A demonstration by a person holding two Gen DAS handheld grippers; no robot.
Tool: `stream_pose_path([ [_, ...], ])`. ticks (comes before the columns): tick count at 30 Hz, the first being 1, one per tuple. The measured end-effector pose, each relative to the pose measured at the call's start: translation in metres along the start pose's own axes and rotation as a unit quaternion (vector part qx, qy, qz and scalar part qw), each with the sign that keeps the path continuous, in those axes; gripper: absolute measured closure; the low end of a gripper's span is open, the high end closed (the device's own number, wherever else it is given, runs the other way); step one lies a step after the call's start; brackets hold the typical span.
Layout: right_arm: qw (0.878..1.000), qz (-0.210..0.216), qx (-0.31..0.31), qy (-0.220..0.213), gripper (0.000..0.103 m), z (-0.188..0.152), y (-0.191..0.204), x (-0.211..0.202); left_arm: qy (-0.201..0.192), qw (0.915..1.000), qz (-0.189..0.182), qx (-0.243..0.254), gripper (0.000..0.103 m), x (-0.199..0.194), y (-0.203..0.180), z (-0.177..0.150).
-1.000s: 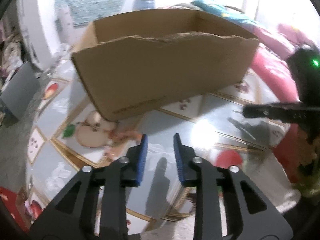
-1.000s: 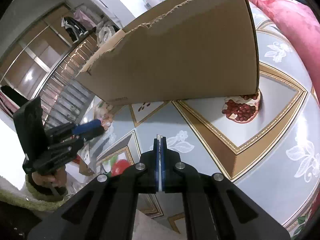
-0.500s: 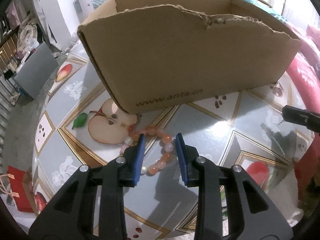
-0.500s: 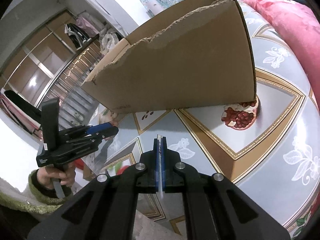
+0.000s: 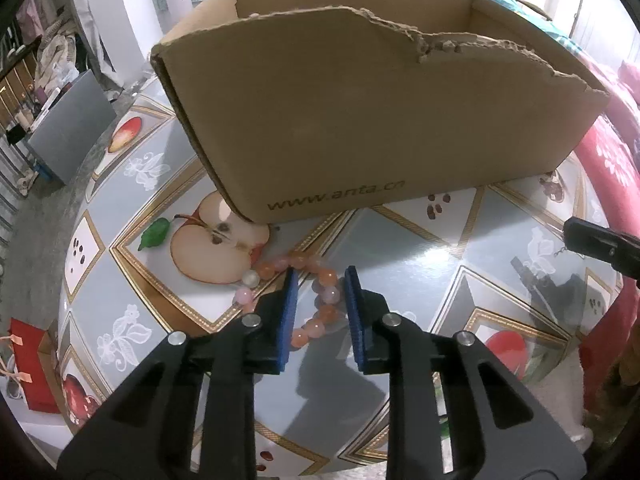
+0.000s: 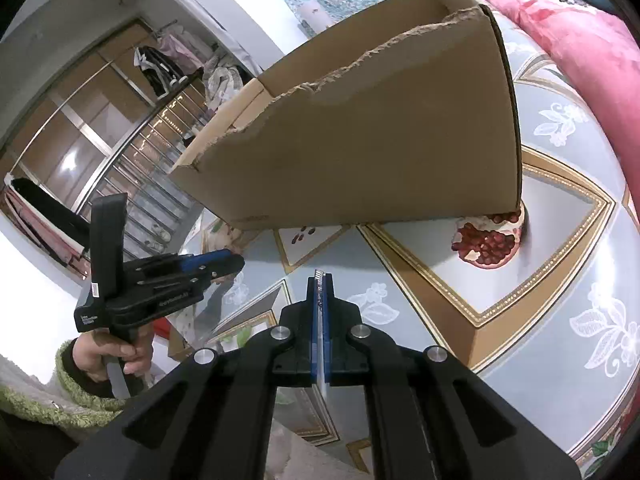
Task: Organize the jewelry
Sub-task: 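Close the left gripper on the pink beaded bracelet beside the box, then carry both held items over the box and open both grippers inside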
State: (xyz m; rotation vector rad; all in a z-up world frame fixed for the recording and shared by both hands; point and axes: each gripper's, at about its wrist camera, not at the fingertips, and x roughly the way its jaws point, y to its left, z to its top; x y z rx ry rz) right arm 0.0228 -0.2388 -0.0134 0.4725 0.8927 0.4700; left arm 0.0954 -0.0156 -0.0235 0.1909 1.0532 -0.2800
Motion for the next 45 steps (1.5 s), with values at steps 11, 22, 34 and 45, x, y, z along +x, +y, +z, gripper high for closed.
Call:
stream_pose_path([
  [11, 1.000, -0.002, -0.002, 0.000, 0.101, 0.005, 0.004, -0.002, -0.006, 1.0000, -0.004, -0.005, 0.094, -0.003, 0.005, -0.003],
  [22, 1.000, 0.003, -0.001, -0.030, 0.101, 0.023, 0.017, -0.031, -0.071, 0.9919, -0.098, -0.037, 0.095, -0.050, 0.031, -0.006],
  [34, 0.995, 0.043, -0.020, -0.087, 0.101, 0.097, 0.037, -0.067, -0.160, 0.9428, -0.289, -0.046, 0.095, -0.137, 0.037, 0.037],
  [45, 0.995, -0.003, -0.042, -0.093, 0.101, 0.158, 0.015, -0.060, -0.026, 0.9644, -0.261, 0.036, 0.095, -0.061, -0.015, 0.181],
])
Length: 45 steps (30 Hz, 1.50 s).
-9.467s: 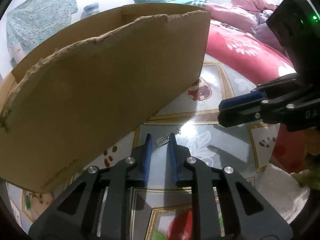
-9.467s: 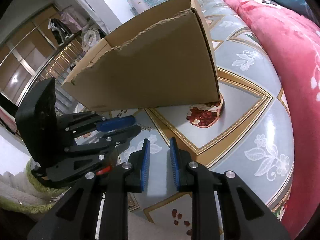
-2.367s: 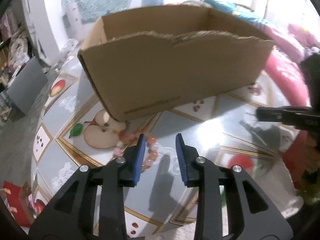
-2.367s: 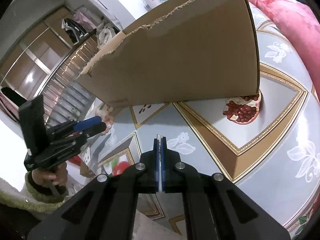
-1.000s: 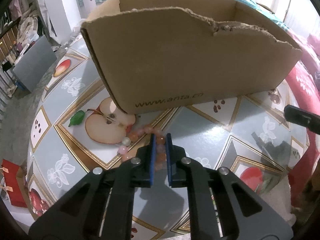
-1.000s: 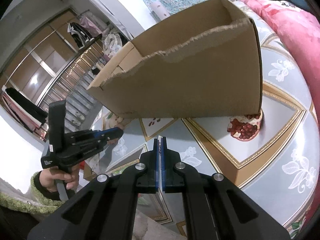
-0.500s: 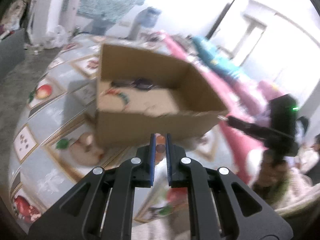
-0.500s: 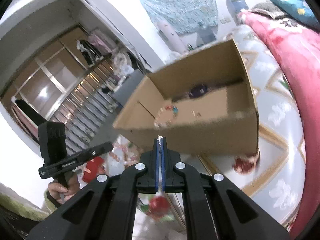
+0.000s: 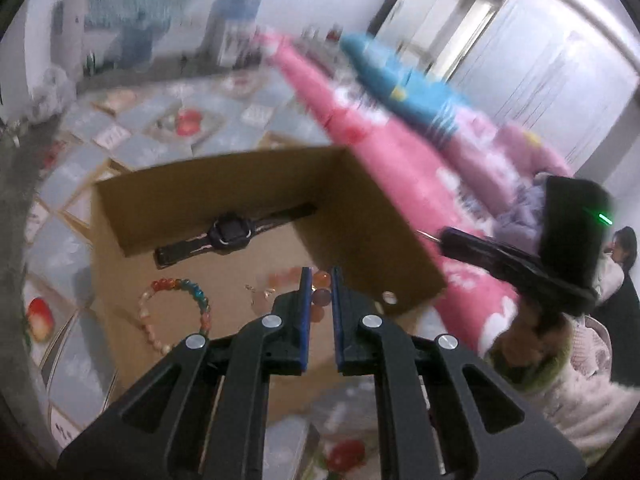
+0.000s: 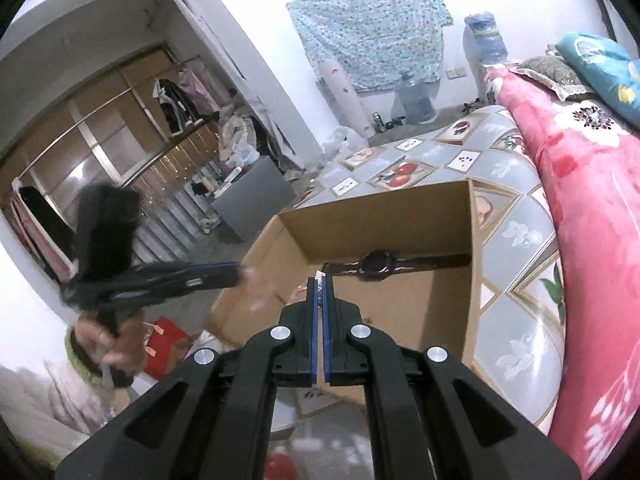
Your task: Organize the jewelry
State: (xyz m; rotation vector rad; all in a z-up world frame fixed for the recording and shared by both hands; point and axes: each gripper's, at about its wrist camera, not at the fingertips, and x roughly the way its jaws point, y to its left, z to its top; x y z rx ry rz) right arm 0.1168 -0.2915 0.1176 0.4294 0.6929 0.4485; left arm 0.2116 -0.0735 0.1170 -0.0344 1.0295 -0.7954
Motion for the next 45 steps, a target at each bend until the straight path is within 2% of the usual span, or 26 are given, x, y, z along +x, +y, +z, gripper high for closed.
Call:
stream_pose_path([
  [2, 1.000, 0.003, 0.009, 0.001, 0.101, 0.002, -0.009, 0.003, 0.051, 0.9985, 0.016, -0.014, 0.095, 0.042, 0.009, 0.025],
  [5, 1.000, 0.007, 0.014, 0.000, 0.101, 0.006, -0.023, 0.005, 0.108, 0.9930, 0.040, -0.027, 0.095, 0.097, 0.016, 0.044],
  [7, 1.000, 0.009, 0.016, 0.000, 0.101, 0.009, -0.030, 0.007, 0.133, 0.9895, 0.048, -0.029, 0.095, 0.125, 0.018, 0.050],
  [9, 1.000, 0.013, 0.019, 0.000, 0.101, 0.010, -0.036, 0.007, 0.150, 0.9864, 0.065, -0.021, 0.094, 0.146, 0.017, 0.054],
  [13, 1.000, 0.010, 0.020, 0.008, 0.101, 0.008, -0.042, 0.011, 0.175, 0.9824, 0.065, -0.014, 0.094, 0.177, 0.011, 0.056],
  [14, 1.000, 0.009, 0.021, 0.011, 0.101, 0.008, -0.043, 0.012, 0.179, 0.9818, 0.062, -0.015, 0.091, 0.180, 0.010, 0.055],
  [16, 1.000, 0.006, 0.022, 0.019, 0.101, 0.008, -0.044, 0.015, 0.185, 0.9807, 0.060, -0.022, 0.078, 0.182, 0.011, 0.055],
  [17, 0.999, 0.004, 0.022, 0.023, 0.101, 0.008, -0.044, 0.017, 0.180, 0.9815, 0.059, -0.027, 0.072, 0.178, 0.013, 0.055],
  [20, 0.999, 0.003, 0.020, 0.046, 0.101, 0.015, -0.040, 0.027, 0.146, 0.9868, 0.057, -0.042, 0.069, 0.154, 0.021, 0.061],
  [24, 0.994, 0.000, 0.014, 0.107, 0.101, 0.024, -0.027, 0.053, 0.073, 0.9936, 0.056, -0.066, 0.057, 0.090, 0.034, 0.062],
  [27, 0.986, -0.015, -0.007, 0.165, 0.101, 0.030, -0.012, 0.085, 0.011, 0.9951, 0.071, -0.067, 0.046, 0.036, 0.040, 0.050],
  [30, 0.976, -0.036, -0.029, 0.213, 0.101, 0.034, 0.000, 0.120, -0.045, 0.9933, 0.083, -0.067, 0.036, -0.011, 0.047, 0.024],
  [35, 0.954, -0.080, -0.052, 0.283, 0.101, 0.038, 0.009, 0.179, -0.086, 0.9878, 0.100, -0.082, 0.035, -0.045, 0.061, -0.017],
  [40, 0.937, -0.124, -0.057, 0.320, 0.099, 0.034, 0.001, 0.216, -0.117, 0.9818, 0.103, -0.109, 0.034, -0.061, 0.080, -0.051],
  [43, 0.935, -0.138, -0.045, 0.322, 0.097, 0.036, -0.006, 0.218, -0.126, 0.9796, 0.105, -0.117, 0.033, -0.067, 0.088, -0.064],
  [45, 0.942, -0.129, -0.033, 0.307, 0.095, 0.040, -0.007, 0.207, -0.129, 0.9788, 0.104, -0.120, 0.033, -0.067, 0.090, -0.069],
])
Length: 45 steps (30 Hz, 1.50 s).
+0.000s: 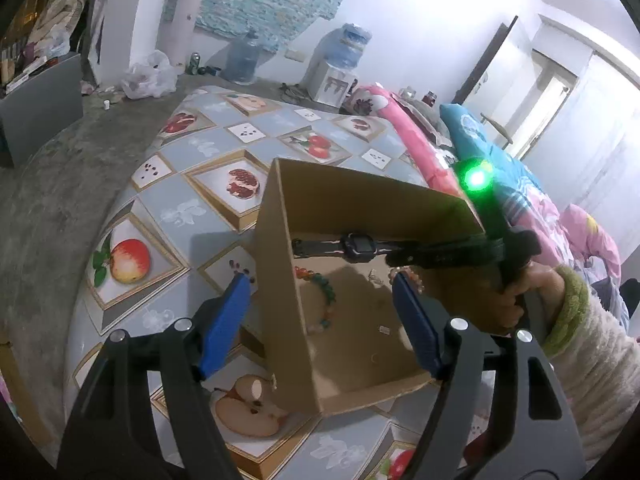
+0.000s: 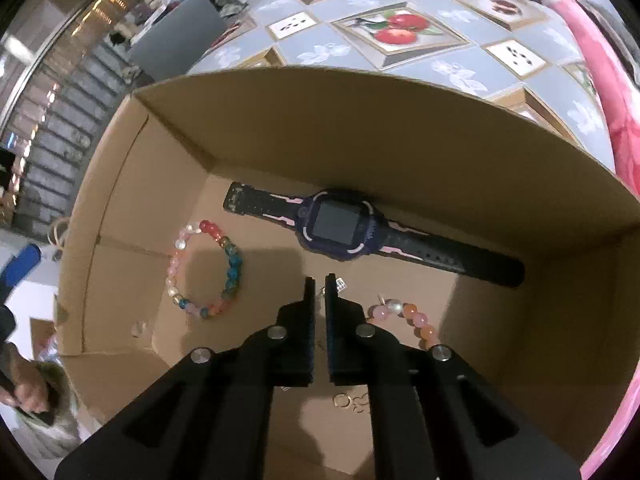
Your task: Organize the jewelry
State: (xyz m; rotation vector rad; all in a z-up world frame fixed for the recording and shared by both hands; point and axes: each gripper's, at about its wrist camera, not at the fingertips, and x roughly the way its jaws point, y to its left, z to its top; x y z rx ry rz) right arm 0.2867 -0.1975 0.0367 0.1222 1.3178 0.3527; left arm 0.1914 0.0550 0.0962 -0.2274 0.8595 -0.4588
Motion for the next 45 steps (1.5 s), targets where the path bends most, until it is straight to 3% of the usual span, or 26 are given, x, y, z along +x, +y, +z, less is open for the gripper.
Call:
stream_pose_path([
  [2, 1.000, 0.019, 0.002, -0.020, 0.092, -0.007, 0.000, -0.018, -0.003, 1.0000, -0.006, -0.005, 0.032, -0.001, 0.003, -0.002],
  [6, 0.994, 0.046, 0.012, -0.101, 0.086, -0.038, -0.003, -0.084, 0.007, 0.9998, -0.012, -0.017, 0.029, 0.004, 0.007, -0.009],
  [10, 0.978, 0.031, 0.052, -0.200, 0.061, -0.089, -0.026, -0.151, 0.027, 0.9988, -0.003, -0.040, 0.026, 0.017, 0.016, -0.018],
  [12, 0.971, 0.019, 0.085, -0.223, 0.053, -0.114, -0.045, -0.165, 0.038, 0.9979, 0.008, -0.051, 0.026, 0.025, 0.020, -0.023],
  [17, 0.960, 0.073, 0.194, -0.187, 0.052, -0.159, -0.095, -0.139, 0.084, 0.9935, -0.022, -0.074, 0.026, 0.053, 0.023, -0.032],
  [21, 0.960, 0.107, 0.217, -0.140, 0.052, -0.168, -0.096, -0.103, 0.112, 0.9869, -0.060, -0.099, 0.025, 0.067, 0.019, -0.035],
  [26, 0.965, 0.087, 0.203, -0.141, 0.049, -0.162, -0.078, -0.107, 0.114, 0.9872, -0.034, -0.106, 0.024, 0.067, 0.011, -0.036],
  [32, 0.968, 0.087, 0.192, -0.139, 0.049, -0.167, -0.069, -0.114, 0.100, 0.9891, -0.032, -0.103, 0.024, 0.051, 0.010, -0.036],
  [45, 0.961, 0.117, 0.203, -0.149, 0.049, -0.247, -0.047, -0.118, 0.110, 0.9840, -0.054, -0.130, 0.023, -0.001, 0.011, -0.095],
])
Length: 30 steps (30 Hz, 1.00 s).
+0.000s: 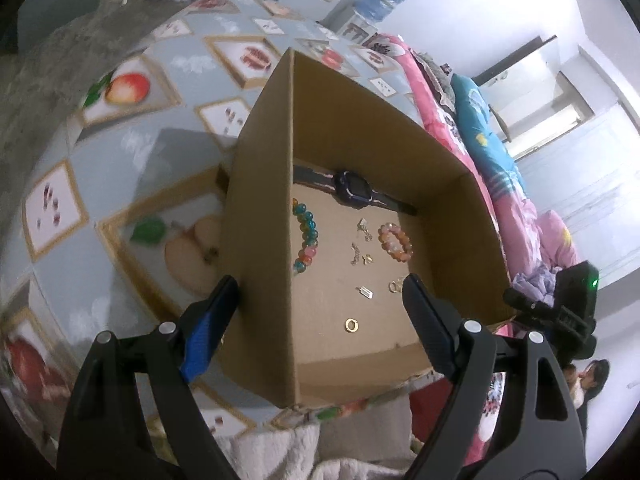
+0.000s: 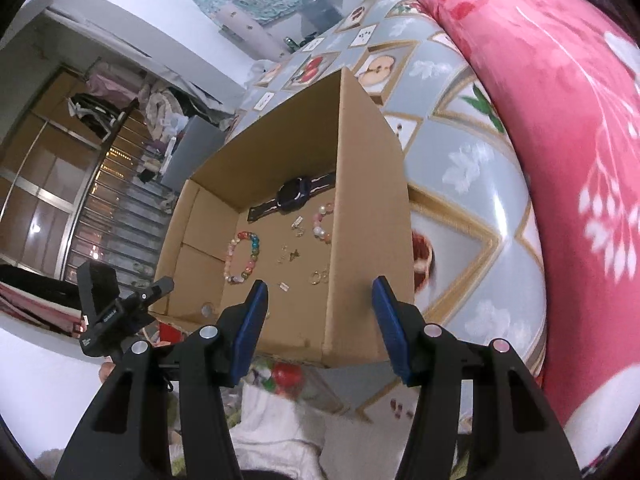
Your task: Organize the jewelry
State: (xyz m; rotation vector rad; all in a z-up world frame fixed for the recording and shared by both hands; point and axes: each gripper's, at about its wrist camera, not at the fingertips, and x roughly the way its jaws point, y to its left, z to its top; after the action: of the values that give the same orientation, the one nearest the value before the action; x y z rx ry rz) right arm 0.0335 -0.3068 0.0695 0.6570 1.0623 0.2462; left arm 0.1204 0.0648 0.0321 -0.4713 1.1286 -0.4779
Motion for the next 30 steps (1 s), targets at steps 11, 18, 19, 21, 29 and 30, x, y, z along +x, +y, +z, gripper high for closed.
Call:
stream_pose_path([
  [11, 0.997, -0.030, 0.005, -0.070, 0.046, -0.031, -0.010, -0.016, -0.097, 0.9930, 0.036, 0.055, 0.020, -0.028, -0.009, -0.033],
  [18, 0.990, -0.055, 0.009, -0.132, 0.036, -0.064, -0.015, -0.042, -0.176, 0.9769, 0.097, 0.072, 0.012, -0.066, -0.016, -0.061],
  [19, 0.990, -0.054, 0.013, -0.129, 0.036, -0.069, -0.017, -0.040, -0.188, 0.9740, 0.103, 0.074, 0.012, -0.071, -0.017, -0.067],
  [21, 0.990, -0.072, 0.012, -0.121, 0.036, -0.080, -0.020, -0.032, -0.206, 0.9685, 0.112, 0.083, 0.009, -0.078, -0.022, -0.077],
  [29, 0.979, -0.139, -0.050, -0.139, 0.036, -0.115, 0.000, -0.026, -0.216, 0.9622, 0.131, 0.101, 0.008, -0.080, -0.045, -0.105],
  [30, 0.977, -0.144, -0.060, -0.143, 0.036, -0.119, 0.005, -0.027, -0.214, 0.9618, 0.136, 0.103, 0.008, -0.078, -0.047, -0.107],
])
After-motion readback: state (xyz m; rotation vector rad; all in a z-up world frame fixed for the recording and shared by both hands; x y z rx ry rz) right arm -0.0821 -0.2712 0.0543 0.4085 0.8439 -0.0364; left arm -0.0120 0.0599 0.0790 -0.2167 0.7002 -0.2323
